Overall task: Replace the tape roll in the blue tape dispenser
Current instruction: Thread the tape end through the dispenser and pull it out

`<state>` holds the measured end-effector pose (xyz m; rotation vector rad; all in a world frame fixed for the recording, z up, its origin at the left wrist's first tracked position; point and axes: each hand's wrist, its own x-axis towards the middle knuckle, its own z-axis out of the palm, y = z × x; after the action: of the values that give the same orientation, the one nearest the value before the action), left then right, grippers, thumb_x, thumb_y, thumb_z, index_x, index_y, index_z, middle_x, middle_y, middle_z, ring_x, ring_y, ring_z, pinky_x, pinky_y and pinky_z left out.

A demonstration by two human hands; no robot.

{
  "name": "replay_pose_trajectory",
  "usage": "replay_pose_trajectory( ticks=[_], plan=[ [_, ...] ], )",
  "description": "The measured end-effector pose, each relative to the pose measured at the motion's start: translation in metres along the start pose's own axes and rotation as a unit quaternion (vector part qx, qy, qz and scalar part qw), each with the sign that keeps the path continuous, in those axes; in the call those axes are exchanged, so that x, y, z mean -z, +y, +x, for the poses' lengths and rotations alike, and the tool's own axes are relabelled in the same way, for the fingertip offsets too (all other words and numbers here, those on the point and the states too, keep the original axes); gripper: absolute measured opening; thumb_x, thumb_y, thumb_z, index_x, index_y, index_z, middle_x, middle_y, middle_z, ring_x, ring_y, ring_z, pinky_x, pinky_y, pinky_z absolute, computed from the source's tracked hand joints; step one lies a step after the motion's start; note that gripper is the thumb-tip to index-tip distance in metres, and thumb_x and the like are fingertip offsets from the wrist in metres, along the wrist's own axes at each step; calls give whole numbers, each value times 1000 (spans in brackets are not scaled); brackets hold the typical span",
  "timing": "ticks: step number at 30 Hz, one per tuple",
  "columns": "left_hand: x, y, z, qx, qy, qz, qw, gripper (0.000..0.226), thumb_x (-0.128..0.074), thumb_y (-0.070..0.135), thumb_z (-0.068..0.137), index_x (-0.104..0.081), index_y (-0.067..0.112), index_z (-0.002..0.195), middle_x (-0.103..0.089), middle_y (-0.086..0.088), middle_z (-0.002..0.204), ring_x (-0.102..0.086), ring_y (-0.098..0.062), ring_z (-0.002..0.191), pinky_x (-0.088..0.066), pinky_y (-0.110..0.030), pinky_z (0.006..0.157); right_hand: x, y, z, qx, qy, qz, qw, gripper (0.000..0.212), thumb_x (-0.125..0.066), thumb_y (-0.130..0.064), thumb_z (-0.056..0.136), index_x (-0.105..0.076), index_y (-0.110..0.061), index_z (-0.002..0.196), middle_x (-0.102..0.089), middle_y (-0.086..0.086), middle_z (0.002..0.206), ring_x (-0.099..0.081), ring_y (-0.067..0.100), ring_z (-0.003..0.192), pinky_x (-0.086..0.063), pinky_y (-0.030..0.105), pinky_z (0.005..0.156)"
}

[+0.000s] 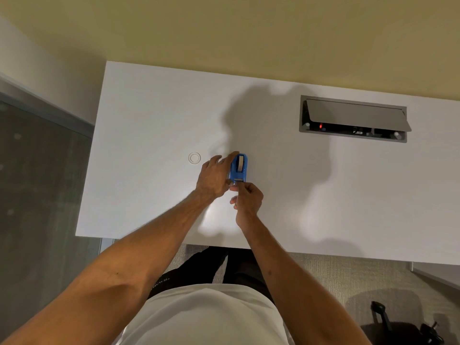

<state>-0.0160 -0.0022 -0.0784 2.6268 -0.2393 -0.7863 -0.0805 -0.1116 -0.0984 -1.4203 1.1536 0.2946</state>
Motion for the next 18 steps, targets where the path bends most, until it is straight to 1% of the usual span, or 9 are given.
replay_pose_trajectory(
  ticks=[2,4,6,7,9,10,12,16,18],
  plan=[
    [1,-1,0,-4,-6,4,1000,104,-83,20,88,-22,25,171,-54,-6,164,-36,-40,160,-37,-57,128,-2,-1,-2,-3,0,-2,1000,18,-70,-23,100,-78,-8,96,-84,4,89,-61,17,43,-45,22,44],
    [3,-3,0,-10,-8,2,1000,102,-81,22,89,-21,25,172,-54,-8,164,-36,-42,160,-36,-58,129,-2,-2,-5,-3,-1,-7,1000,20,-68,-25,102,-79,-9,98,-83,0,87,-63,16,43,-46,23,45],
    [4,-2,0,-14,-11,-2,1000,98,-78,23,91,-22,24,172,-55,-10,162,-38,-43,158,-37,-58,128,-1,-5,-7,-6,-6,-9,1000,21,-67,-26,103,-79,-9,100,-82,-3,84,-69,22,48,-50,25,50],
    [5,-2,0,-12,-13,-3,1000,96,-77,24,92,-22,24,172,-56,-11,161,-40,-43,157,-39,-58,127,0,-7,-8,-9,-12,-11,1000,21,-66,-26,103,-79,-10,101,-82,-4,85,-74,30,54,-55,29,54],
    [6,-1,0,-11,-10,-1,1000,94,-75,21,94,-22,25,172,-59,-12,156,-44,-42,154,-43,-58,124,3,-10,-9,-17,-31,-15,999,21,-65,-25,104,-79,-11,104,-84,-2,92,-80,40,73,-65,44,70],
    [6,-1,0,-11,-4,0,1000,94,-73,17,95,-21,25,172,-62,-13,153,-46,-42,151,-46,-57,122,4,-10,-8,-22,-42,-16,999,21,-64,-24,104,-79,-10,106,-85,0,97,-81,41,80,-65,51,79],
    [7,0,-3,-11,2,-7,1000,93,-68,9,95,-20,25,173,-63,-13,151,-51,-41,145,-50,-54,118,8,-13,-8,-37,-57,-11,998,21,-64,-23,104,-78,-8,111,-84,5,105,-81,42,87,-63,57,90],
    [5,-1,-12,-8,29,-27,999,90,-59,1,97,-17,21,174,-59,-13,157,-53,-40,143,-51,-49,115,18,-19,-3,-46,-76,-42,995,22,-61,-21,106,-75,-6,115,-83,8,109,-81,42,91,-62,56,94],
    [2,-1,-19,-5,43,-29,999,87,-54,1,97,-17,20,174,-53,-12,163,-49,-39,148,-47,-49,120,24,-22,-4,-33,-78,-76,994,21,-60,-20,106,-74,-6,116,-83,8,109,-81,39,90,-65,54,93]
  ],
)
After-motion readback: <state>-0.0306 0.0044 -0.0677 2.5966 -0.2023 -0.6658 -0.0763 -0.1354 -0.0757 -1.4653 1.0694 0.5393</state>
